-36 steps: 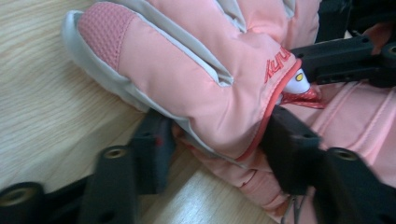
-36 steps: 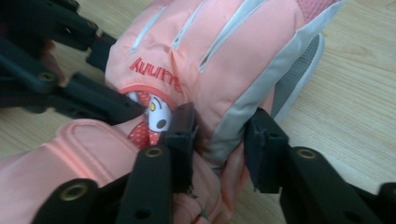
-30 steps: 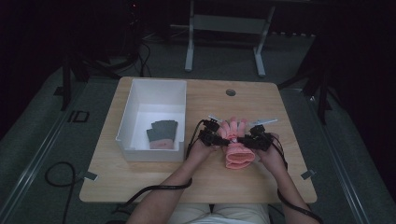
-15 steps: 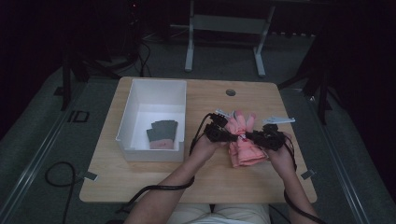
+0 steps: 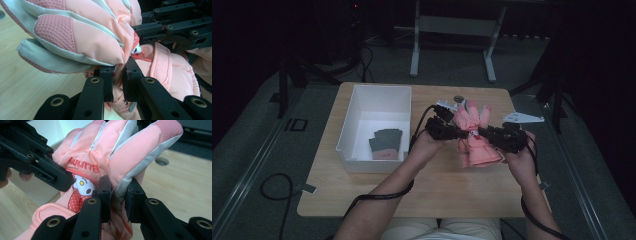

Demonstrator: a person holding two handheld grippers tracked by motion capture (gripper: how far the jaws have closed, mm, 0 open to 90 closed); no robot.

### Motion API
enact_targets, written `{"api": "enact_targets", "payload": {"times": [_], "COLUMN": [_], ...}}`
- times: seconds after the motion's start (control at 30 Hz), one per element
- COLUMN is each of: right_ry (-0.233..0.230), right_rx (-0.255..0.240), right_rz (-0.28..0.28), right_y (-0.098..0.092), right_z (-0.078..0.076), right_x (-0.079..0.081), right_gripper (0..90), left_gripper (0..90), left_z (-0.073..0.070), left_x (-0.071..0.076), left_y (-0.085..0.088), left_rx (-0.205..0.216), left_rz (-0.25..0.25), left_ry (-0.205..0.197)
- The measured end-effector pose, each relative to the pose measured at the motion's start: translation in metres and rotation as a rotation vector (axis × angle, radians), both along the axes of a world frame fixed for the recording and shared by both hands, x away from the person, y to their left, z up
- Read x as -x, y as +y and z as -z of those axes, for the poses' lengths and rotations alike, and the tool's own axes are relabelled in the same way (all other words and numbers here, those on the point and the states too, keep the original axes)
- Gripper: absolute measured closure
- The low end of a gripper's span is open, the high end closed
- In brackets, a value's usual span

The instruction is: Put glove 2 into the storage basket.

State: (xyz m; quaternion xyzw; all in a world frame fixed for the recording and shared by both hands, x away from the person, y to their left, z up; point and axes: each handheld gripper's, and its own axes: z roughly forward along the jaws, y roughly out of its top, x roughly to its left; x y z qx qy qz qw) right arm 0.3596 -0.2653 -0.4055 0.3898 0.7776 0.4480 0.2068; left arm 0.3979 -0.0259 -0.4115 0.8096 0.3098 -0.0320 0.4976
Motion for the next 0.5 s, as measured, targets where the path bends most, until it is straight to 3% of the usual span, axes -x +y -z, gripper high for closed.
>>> {"api": "enact_targets", "payload": {"times": [0.2, 0.5], "right_ry": [-0.034, -0.054], "right_rx": [-0.008, -0.020], "right_rz": [-0.023, -0.070], "right_y": [0.015, 0.050], "right_z": [-0.020, -0.036], "right_x": [0.001, -0.008], "right_gripper": [76.4, 76.4], "left_gripper": [80.0, 80.0], "left_z": [-0.021, -0.042], "left_x": [0.000, -0.003], "left_y": [0.019, 0.058], "left_rx": [0.002, -0.038], "left_rz": [0.015, 0.001], "left_ry": [-0.022, -0.051]}}
